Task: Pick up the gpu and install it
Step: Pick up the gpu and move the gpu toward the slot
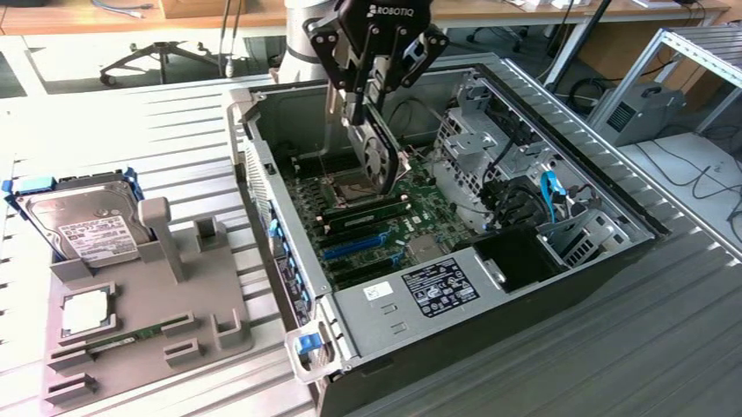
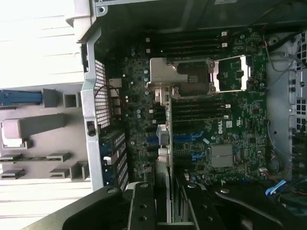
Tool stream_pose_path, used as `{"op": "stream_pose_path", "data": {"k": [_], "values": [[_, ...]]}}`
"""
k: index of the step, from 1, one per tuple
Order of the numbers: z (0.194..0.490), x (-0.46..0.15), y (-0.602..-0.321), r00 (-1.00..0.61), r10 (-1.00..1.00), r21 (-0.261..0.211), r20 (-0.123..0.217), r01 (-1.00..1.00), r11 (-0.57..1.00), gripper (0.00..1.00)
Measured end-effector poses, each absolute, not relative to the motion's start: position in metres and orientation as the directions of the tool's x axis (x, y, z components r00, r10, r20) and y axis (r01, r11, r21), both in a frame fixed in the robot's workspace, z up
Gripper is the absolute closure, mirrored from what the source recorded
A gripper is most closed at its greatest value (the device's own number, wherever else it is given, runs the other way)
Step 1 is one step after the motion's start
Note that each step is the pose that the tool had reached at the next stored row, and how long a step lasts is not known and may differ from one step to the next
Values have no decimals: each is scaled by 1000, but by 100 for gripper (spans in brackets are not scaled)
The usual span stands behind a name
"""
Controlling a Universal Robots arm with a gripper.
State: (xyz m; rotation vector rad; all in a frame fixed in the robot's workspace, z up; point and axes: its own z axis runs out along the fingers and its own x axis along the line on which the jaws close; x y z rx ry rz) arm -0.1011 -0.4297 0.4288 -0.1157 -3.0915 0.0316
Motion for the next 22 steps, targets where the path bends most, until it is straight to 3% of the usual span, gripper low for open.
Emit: {"op": "stream_pose_path", "data": {"k": [22], "values": [[415,-99,-418,-995,75,-24,67,74,997,73]]}}
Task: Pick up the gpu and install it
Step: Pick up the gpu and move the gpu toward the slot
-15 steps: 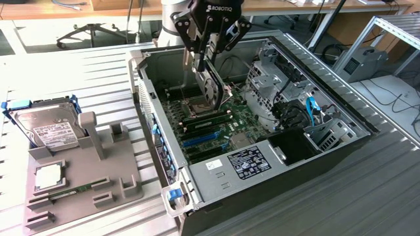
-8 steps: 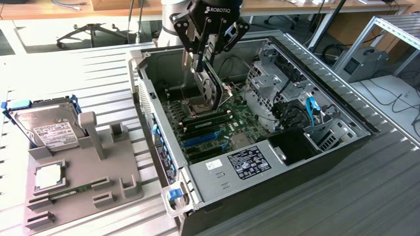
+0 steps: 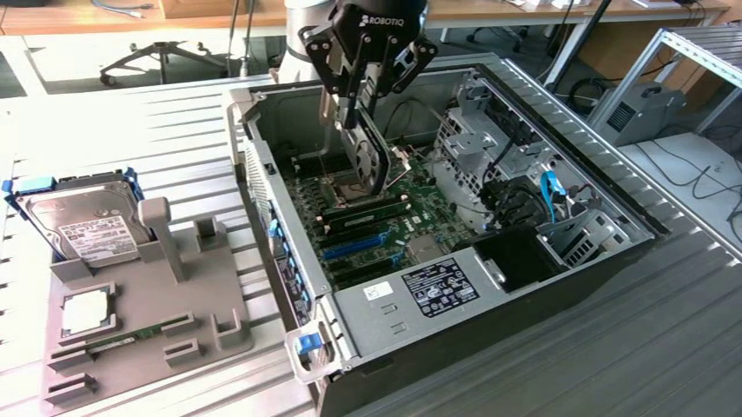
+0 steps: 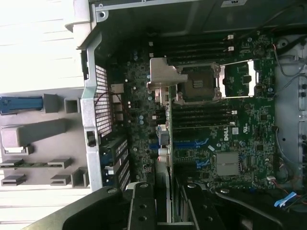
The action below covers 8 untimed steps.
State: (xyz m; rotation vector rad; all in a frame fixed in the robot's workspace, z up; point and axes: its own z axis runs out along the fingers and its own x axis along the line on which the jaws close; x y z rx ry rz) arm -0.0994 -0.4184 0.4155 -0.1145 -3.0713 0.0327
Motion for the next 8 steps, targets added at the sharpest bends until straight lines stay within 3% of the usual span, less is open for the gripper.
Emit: {"op": "stream_pose_path", "data": {"k": [8], "values": [[411,-99,-415,-994,75,-24,73,73,997,73]]}}
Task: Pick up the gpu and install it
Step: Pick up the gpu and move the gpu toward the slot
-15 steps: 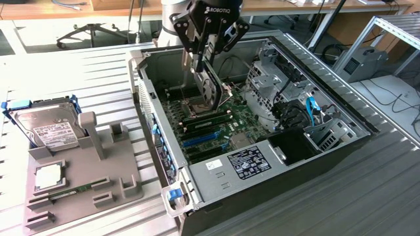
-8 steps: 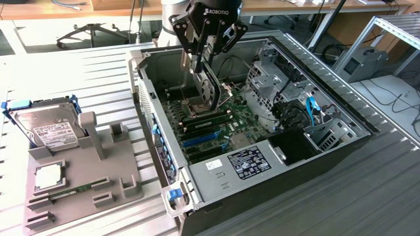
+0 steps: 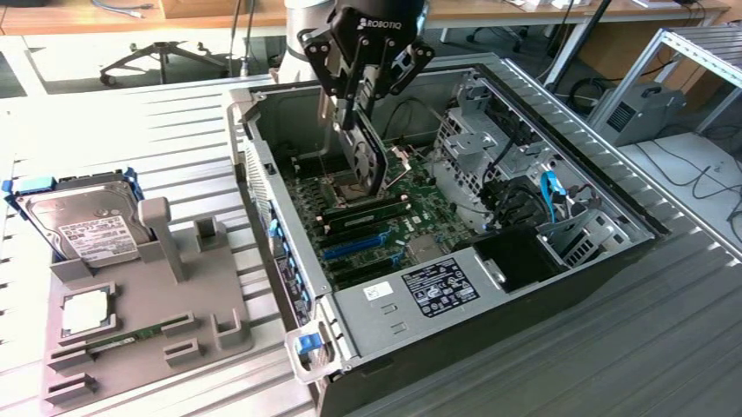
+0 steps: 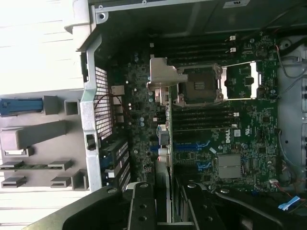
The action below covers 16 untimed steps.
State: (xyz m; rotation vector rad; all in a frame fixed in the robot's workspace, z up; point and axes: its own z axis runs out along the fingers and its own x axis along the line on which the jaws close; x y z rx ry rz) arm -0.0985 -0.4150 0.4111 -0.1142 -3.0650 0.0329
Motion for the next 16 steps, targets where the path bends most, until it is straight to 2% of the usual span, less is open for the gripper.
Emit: {"op": "stream_pose_path", "data": {"k": [16], "values": [[398,-94,-407,-993,75,-25,89,73,997,73]]}}
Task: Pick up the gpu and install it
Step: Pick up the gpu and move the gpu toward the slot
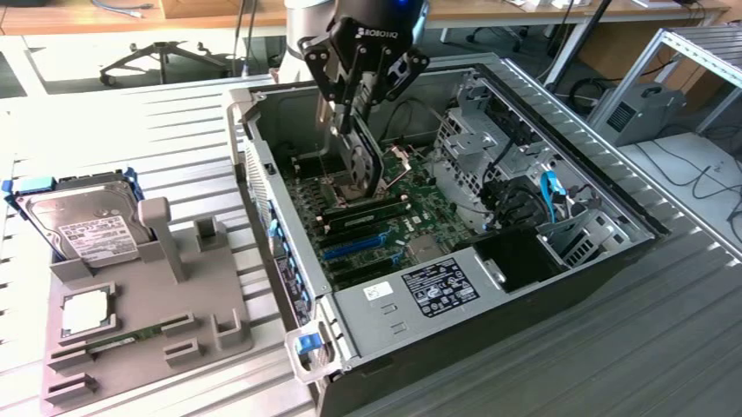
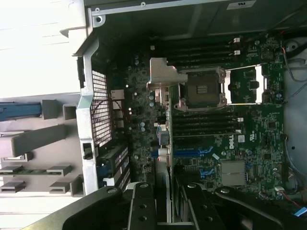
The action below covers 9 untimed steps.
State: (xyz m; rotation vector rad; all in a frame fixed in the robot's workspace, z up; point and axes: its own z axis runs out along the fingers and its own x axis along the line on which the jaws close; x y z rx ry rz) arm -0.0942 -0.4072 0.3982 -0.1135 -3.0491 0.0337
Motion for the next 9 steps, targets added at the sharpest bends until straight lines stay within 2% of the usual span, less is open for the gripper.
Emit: {"op": "stream_pose_path", "data": {"k": [9], "values": [[391,-91,-403,-992,75,-26,97,73,997,73]]}}
